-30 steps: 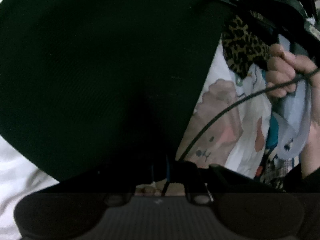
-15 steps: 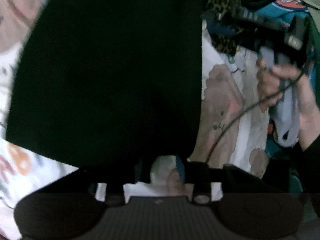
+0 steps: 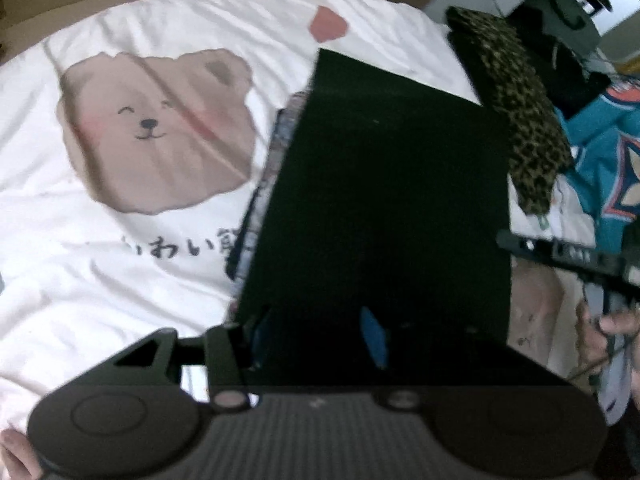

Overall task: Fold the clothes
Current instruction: 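Grasp the black garment's trim edge with the left gripper while the right gripper grips beside it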

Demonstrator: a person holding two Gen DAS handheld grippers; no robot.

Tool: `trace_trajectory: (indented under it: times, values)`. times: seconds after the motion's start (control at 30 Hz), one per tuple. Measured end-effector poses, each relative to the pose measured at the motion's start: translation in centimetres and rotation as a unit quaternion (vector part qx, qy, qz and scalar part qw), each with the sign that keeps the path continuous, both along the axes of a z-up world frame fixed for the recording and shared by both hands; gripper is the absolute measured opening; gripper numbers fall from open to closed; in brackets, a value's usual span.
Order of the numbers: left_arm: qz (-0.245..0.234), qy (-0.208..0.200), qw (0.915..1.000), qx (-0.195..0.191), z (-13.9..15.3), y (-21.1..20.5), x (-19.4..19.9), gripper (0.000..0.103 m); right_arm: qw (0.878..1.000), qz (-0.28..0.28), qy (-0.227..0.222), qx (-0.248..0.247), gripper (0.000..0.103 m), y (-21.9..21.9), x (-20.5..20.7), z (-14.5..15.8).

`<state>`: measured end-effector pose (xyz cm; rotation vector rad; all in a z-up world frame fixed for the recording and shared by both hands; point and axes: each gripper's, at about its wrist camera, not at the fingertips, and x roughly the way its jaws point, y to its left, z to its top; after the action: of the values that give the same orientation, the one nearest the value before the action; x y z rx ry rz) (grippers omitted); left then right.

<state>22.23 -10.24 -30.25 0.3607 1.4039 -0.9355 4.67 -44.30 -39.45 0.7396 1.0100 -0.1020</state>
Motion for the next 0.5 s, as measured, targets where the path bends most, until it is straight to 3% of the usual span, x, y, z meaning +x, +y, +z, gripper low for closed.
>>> trace_trajectory:
  times: [0.5]
  values:
    - [0.012,-0.047,0.9987,-0.015,-1.6,-0.3,1.2,0.060,0.999,0.027,0.016,0.039,0.047,3.0,-2.5,-1.8]
